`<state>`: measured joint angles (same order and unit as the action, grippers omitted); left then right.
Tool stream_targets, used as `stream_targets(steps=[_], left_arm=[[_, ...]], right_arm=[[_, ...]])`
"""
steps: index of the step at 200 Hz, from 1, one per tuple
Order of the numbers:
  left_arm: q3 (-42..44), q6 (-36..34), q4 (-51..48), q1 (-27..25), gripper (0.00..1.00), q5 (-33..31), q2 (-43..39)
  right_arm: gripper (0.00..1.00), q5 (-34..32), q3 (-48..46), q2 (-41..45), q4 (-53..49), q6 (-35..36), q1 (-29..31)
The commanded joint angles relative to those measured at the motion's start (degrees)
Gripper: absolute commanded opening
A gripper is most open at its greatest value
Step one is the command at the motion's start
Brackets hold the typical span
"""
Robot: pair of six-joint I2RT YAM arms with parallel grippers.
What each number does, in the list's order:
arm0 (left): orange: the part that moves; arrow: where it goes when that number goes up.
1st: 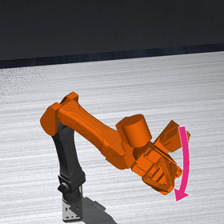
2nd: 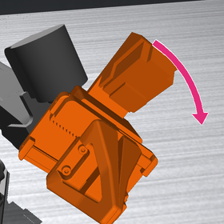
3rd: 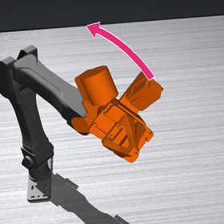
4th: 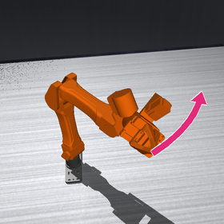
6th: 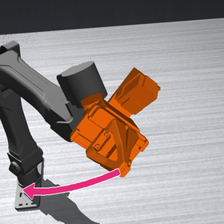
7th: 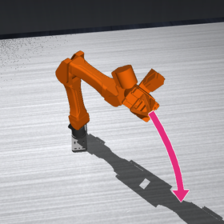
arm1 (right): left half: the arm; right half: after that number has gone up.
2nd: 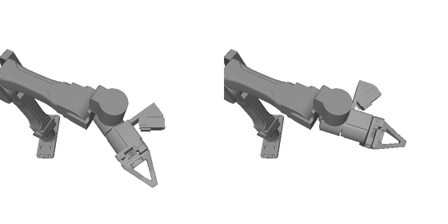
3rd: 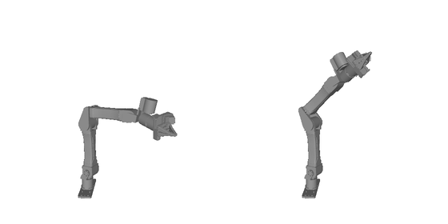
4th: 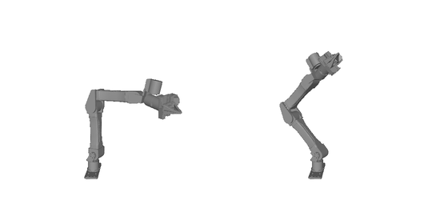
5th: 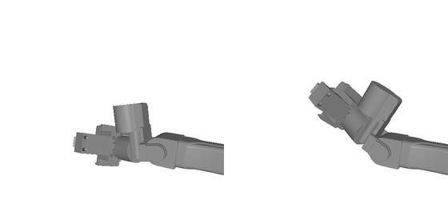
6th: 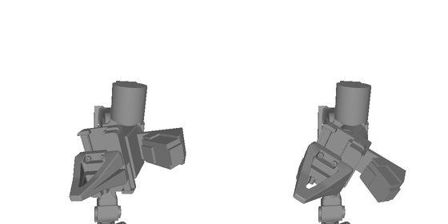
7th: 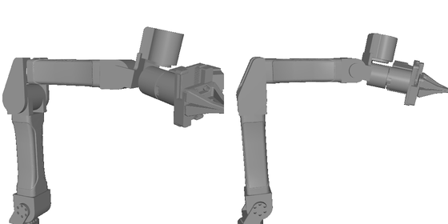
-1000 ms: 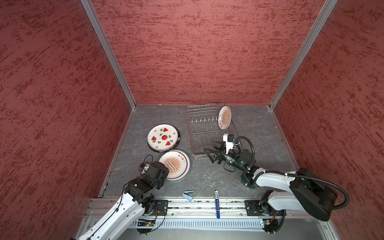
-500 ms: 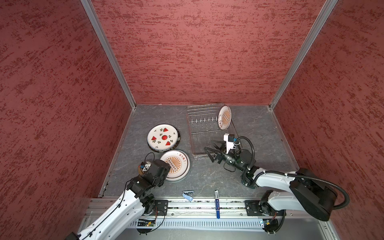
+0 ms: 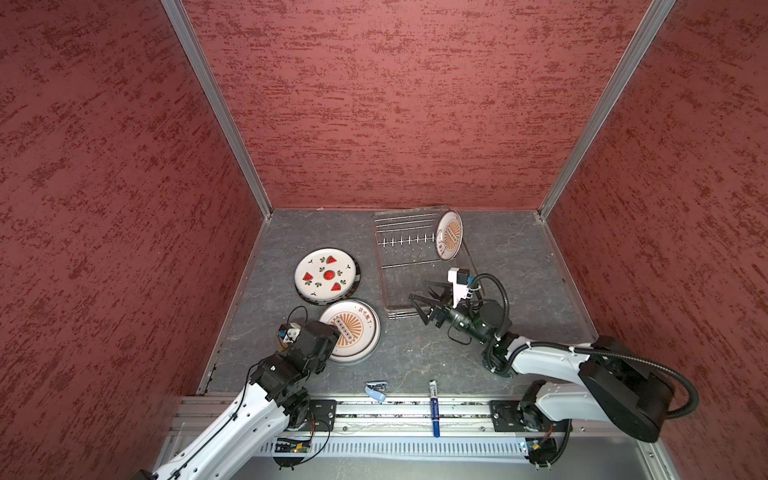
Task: Unload the plates from the dish rack
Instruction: 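Open the left gripper while right gripper reaches to the last rack plate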
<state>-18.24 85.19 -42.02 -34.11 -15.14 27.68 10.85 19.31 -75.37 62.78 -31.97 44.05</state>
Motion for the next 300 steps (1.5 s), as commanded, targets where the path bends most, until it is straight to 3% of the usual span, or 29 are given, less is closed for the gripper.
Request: stream_targets(steps=[1,98,127,145,158,184,208,225,251,277,300], left_arm=[[-0.82,-0.72,-2.94,-0.26,0.77,-1.93,-0.39],[-2.39,-1.91,-4.67,-0.87,0.78,-2.82,-2.15],[-3.96,-3.37,-4.33,-0.96,0.92,-4.79,-2.55],[-4.64,-4.34,-2.59,-1.03,0.96,-5.16,-2.43],[-5.49,-4.71,-2.27,-1.05,0.96,-5.3,-1.84],[-7.31,-5.57,-1.37,-1.07,0.96,-5.69,-0.49],[-7.17,-10.64,6.7,-1.14,0.99,-5.08,0.42],[-3.15,-22.37,26.65,-1.14,0.99,1.1,0.91],[2.94,-38.1,57.95,-1.05,0.99,16.81,4.87],[-1.42,-47.7,62.0,-1.14,0.99,25.16,11.63],[-3.73,-51.24,66.95,-0.87,0.99,31.93,18.71]], right_arm=[[0.98,0.37,-0.15,0.11,2.52,-0.46,0.41],[0.98,0.31,0.79,-1.22,2.47,-0.72,0.4],[0.99,2.41,2.51,-0.02,-0.52,-0.11,0.32],[0.99,5.18,6.57,1.65,-8.64,0.75,0.24],[0.99,2.01,10.18,2.83,-17.48,2.94,0.24],[0.99,-10.95,14.35,4.55,-27.87,8.33,-0.01],[0.99,-19.86,20.09,4.18,-37.02,12.5,-2.03],[0.99,-22.08,24.63,2.87,-42.96,14.05,-4.44],[0.99,-22.69,30.72,0.09,-50.57,14.28,-8.84],[0.99,-25.2,35.47,-3.13,-54.54,14.79,-12.55],[0.99,-30.12,41.41,-6.97,-60.06,15.35,-14.58]])
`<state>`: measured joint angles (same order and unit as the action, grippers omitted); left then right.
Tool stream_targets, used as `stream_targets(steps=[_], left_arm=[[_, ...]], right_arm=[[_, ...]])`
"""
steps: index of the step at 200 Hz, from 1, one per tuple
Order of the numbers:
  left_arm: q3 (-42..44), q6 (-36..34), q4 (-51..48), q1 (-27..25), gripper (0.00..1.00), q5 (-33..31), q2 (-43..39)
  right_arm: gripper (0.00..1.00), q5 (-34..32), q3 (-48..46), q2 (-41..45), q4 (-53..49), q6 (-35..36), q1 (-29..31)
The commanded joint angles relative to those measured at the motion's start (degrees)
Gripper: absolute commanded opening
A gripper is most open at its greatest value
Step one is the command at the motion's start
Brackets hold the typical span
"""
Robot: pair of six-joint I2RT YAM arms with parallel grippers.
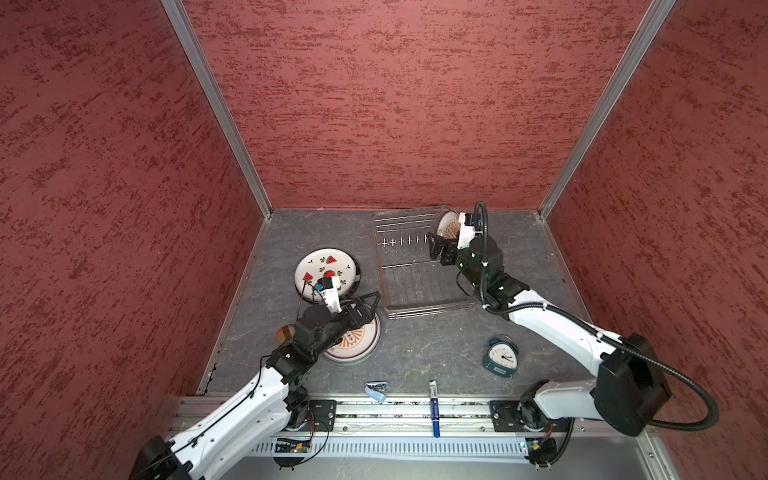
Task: Unload the plates from the dish rack
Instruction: 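Open the left gripper while right gripper reaches to the last rack plate, then grasp the last sunburst plate in the rack with the right gripper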
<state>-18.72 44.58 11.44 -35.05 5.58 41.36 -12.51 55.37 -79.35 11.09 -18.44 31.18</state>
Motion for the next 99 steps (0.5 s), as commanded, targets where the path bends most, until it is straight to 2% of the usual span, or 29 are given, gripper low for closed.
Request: stream_targets(steps=[1,25,59,67,81,99], left_arm=[[-3.34,-10.77,13.68,0.07,0.99,11.56,5.34],[-4.44,-11.85,19.57,0.11,0.99,15.71,11.02],[-5.56,-13.72,19.71,-0.37,0.99,14.09,14.4],[-5.3,-13.81,20.22,-0.39,0.99,13.76,14.78],[-5.08,-13.73,20.34,-0.46,1.0,13.42,14.98],[-4.47,-14.17,20.46,-0.55,0.99,12.75,14.77]], right_arm=[[0.99,-7.01,5.7,-3.17,-8.63,1.87,-1.76],[0.97,-9.16,11.91,-8.44,-13.19,2.9,-3.45],[0.87,-10.45,18.93,-14.26,-18.22,3.83,-6.51],[0.84,-10.61,20.3,-15.58,-19.16,4.01,-7.18],[0.71,-9.99,23.07,-17.97,-21.39,4.55,-8.28],[0.63,-10.55,25.6,-20.32,-22.98,5.09,-8.85]])
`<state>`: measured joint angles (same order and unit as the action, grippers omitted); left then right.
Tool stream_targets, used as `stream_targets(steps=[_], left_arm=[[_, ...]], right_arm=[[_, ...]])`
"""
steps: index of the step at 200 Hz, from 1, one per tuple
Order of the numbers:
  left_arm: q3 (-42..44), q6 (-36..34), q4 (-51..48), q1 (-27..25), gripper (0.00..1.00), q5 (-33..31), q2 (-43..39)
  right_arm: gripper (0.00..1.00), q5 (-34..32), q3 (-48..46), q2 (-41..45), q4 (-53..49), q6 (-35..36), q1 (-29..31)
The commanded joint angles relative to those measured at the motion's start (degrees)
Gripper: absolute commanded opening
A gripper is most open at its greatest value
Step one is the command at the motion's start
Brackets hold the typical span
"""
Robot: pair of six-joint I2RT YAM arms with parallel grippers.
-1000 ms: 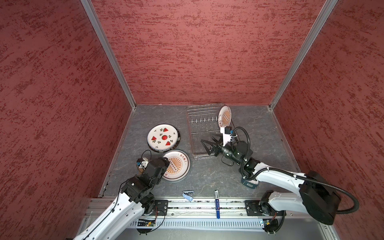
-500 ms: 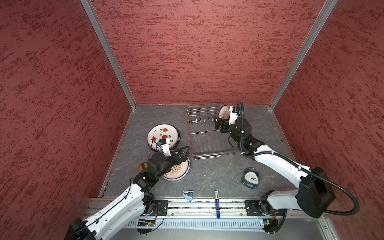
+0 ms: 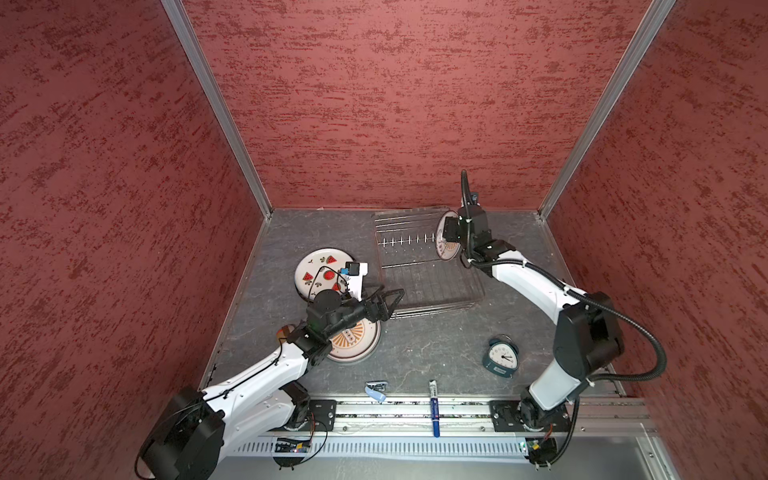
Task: Unload the plates from the dish rack
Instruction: 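Grasp the last sunburst plate in the rack with the right gripper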
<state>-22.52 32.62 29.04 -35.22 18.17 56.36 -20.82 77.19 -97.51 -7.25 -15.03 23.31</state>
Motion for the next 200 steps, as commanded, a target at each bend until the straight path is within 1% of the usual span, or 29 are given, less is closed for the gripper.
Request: stream_targets(steps=[1,9,26,39,68,97,115,133,140,147,200], left_arm=[[-0.58,-2.25,2.82,-0.38,0.99,0.0,-0.26],[-0.29,-2.34,2.49,-0.46,1.0,-0.81,-0.41],[0.32,-2.59,1.52,-0.41,0.99,-2.23,-0.87],[0.96,-2.59,1.4,-0.46,0.99,-2.44,-1.53],[1.95,-2.57,0.88,-0.55,0.99,-2.58,-3.29],[2.4,-2.67,0.57,-0.55,0.99,-3.23,-4.23],[2.79,-2.58,0.72,-0.64,0.99,-3.22,-4.32],[3.09,-2.38,0.84,-0.64,0.99,-3.35,-4.33],[3.23,-2.3,1.01,-0.72,0.99,-3.54,-4.26],[3.36,-2.24,1.28,-0.81,0.99,-3.63,-4.19],[3.37,-2.21,1.57,-1.16,0.99,-3.32,-3.35]], right_arm=[[0.62,-2.23,3.9,-2.29,-4.72,1.72,-0.98],[0.56,-2.7,5.19,-3.37,-5.41,2.09,-1.16],[0.49,-3.72,7.03,-5.32,-6.76,2.84,-1.26],[0.42,-5.83,9.45,-7.0,-9.04,3.24,-1.27],[0.34,-7.18,11.93,-9.17,-10.87,4.19,-1.17],[0.3,-7.95,13.38,-10.93,-11.92,5.0,-1.26],[0.22,-8.16,13.99,-11.82,-11.92,5.44,-1.27],[0.21,-7.8,14.22,-12.32,-11.59,5.69,-1.16],[0.15,-7.56,14.35,-12.5,-11.48,5.87,-1.17],[0.12,-7.42,14.58,-12.83,-11.48,6.06,-1.21],[0.11,-8.01,15.44,-14.1,-11.62,6.22,-1.16]])
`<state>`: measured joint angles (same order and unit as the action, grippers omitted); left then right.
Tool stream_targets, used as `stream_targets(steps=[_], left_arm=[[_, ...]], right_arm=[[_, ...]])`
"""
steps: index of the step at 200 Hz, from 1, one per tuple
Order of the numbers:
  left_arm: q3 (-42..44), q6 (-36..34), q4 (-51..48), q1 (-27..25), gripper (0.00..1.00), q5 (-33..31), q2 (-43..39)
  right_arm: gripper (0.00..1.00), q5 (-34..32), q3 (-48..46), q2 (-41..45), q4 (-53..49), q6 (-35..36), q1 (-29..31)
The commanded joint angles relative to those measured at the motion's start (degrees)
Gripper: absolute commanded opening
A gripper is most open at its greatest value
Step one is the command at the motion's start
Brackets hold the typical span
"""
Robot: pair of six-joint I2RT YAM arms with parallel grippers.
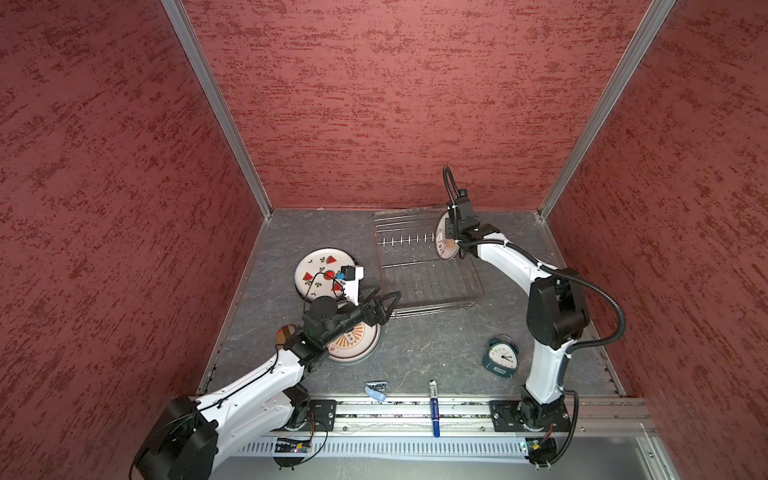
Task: Unload the plates from the dish rack
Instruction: 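Grasp the last sunburst plate in the rack with the right gripper, then lift the sunburst plate out of the rack toward the left gripper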
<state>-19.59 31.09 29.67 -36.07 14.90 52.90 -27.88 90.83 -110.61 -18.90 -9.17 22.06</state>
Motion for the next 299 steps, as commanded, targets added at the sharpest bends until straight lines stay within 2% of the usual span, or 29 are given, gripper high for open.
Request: stream_targets(steps=[1,15,32,61,113,156,214,263,284,299], left_arm=[[0.48,-0.68,0.88,-0.31,0.99,-0.04,0.1],[0.5,-0.67,0.83,-0.4,0.99,-0.39,-0.15],[0.59,-0.66,0.85,-0.4,0.99,-0.48,-0.24],[0.93,-0.59,0.65,-0.4,0.99,-0.74,-0.79],[1.13,-0.68,-0.14,-0.4,0.99,-0.97,-1.57],[1.27,-0.76,-0.99,-0.41,0.99,-1.77,-2.74],[1.49,-0.97,-4.69,-0.48,0.99,-2.63,-6.11],[2.23,-1.09,-6.79,-0.49,0.99,-3.47,-9.34],[2.29,-1.11,-7.68,-0.48,0.99,-2.13,-10.77],[2.11,-0.84,-8.39,-0.58,0.99,0.59,-11.8]], right_arm=[[0.11,-0.95,1.76,-0.97,0.06,0.32,0.08],[0.11,-0.81,1.72,-0.99,0.24,0.36,0.17],[0.16,-0.93,1.81,-1.18,0.44,0.38,0.17],[0.17,-1.21,1.9,-1.67,0.51,0.58,0.17],[0.07,-3.91,0.66,-0.12,2.62,1.49,0.63],[0.06,-9.11,-0.65,3.73,5.21,4.27,2.82],[0.03,-13.94,-5.58,11.61,8.35,6.49,5.48],[0.03,-15.69,-13.89,22.25,10.86,4.3,6.56],[0.03,-13.78,-18.94,28.8,12.45,3.58,6.7],[0.03,-9.05,-23.13,34.5,13.51,2.49,6.68]])
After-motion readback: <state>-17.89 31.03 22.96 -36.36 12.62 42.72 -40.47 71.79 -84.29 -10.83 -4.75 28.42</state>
